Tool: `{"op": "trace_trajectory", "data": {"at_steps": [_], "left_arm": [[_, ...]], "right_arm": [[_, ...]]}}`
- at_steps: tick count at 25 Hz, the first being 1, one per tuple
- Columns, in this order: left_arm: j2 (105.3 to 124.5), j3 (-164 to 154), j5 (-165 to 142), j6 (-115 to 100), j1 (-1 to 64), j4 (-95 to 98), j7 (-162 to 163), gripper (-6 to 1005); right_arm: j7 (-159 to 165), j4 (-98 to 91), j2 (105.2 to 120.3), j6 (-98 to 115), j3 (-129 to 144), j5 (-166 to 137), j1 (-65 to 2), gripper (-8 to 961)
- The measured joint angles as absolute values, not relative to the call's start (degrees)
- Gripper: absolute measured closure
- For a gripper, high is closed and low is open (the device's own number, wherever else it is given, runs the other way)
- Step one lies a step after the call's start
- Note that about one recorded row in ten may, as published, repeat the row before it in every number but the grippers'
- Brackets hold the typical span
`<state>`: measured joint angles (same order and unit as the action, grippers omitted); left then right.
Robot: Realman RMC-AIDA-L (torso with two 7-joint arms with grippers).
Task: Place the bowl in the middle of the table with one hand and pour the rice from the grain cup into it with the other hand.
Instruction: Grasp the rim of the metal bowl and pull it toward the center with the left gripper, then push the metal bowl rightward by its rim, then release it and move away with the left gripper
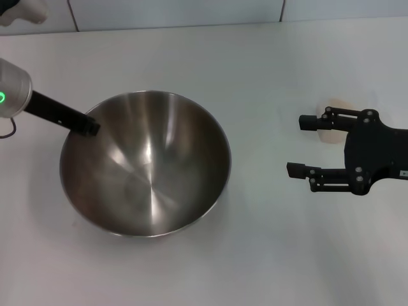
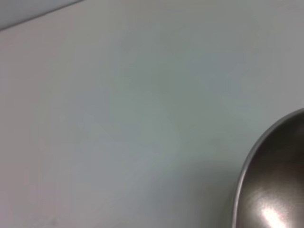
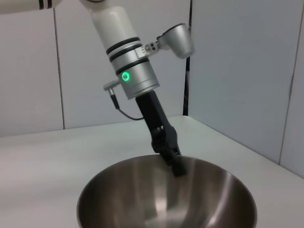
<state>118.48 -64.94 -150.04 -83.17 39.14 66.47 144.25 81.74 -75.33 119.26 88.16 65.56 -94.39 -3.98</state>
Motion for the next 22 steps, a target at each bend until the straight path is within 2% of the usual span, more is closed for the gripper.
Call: {"op": "trace_trajectory", "data": {"at_steps": [22], "left_arm": [[119.09, -69.46, -144.61, -83.21, 49.56, 66.34, 141.14, 942]], "right_arm": [[80.18, -73.54, 119.32, 90.08, 65.96, -93.66, -5.07, 169]]}}
